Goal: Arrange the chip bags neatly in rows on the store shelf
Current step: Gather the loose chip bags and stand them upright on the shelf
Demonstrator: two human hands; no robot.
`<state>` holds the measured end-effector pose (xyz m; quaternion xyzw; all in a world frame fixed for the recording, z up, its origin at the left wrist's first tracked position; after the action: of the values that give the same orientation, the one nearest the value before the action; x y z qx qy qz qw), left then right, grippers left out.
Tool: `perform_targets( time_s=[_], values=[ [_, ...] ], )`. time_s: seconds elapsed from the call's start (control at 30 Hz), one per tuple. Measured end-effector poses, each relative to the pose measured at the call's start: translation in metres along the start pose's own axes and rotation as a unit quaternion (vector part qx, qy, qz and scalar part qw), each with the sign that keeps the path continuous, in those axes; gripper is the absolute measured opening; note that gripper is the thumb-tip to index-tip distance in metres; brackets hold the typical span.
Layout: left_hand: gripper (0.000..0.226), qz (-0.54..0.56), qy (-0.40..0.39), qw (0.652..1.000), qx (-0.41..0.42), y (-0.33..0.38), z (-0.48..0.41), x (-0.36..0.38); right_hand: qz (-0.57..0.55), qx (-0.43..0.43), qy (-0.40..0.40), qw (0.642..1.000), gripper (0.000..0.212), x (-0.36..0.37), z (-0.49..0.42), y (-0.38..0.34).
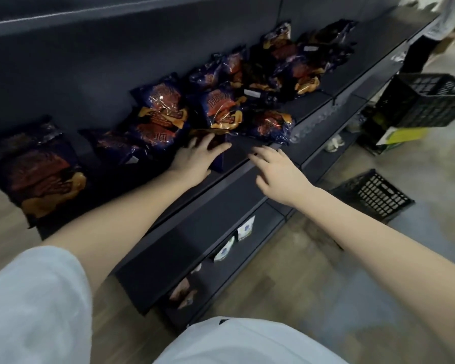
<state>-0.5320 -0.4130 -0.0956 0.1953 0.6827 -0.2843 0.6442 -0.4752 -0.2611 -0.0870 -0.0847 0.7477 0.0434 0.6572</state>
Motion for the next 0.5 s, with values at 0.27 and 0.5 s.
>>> perform_targets(
  time_s=[0.27,0.5],
  values=[
    [0.047,0.281,0.268,0.922,-0.011,-0.021,0.018,-0.056,-0.306,0.161,-0.060,0.936,0.053,-0.013,-0.008,0.018],
    [0.038,0.614,0.230,0.755,-0.020,-0.042,0.058,-0.090,-0.525,0.156,-0.142,0.824,0.088,-0.030,-0.047,-0.007]
  ],
)
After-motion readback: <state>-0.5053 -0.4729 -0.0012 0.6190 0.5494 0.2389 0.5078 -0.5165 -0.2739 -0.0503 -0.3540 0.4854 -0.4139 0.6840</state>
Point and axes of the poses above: each hand's wrist, its own z-axis away from the middle knuckle, its own x-axis out of the palm, y = z × x, the point moved 7 cm from there along -z, towards the middle knuckle, and after that the axes turned 14 degrees about x, right-handed, at the moved point
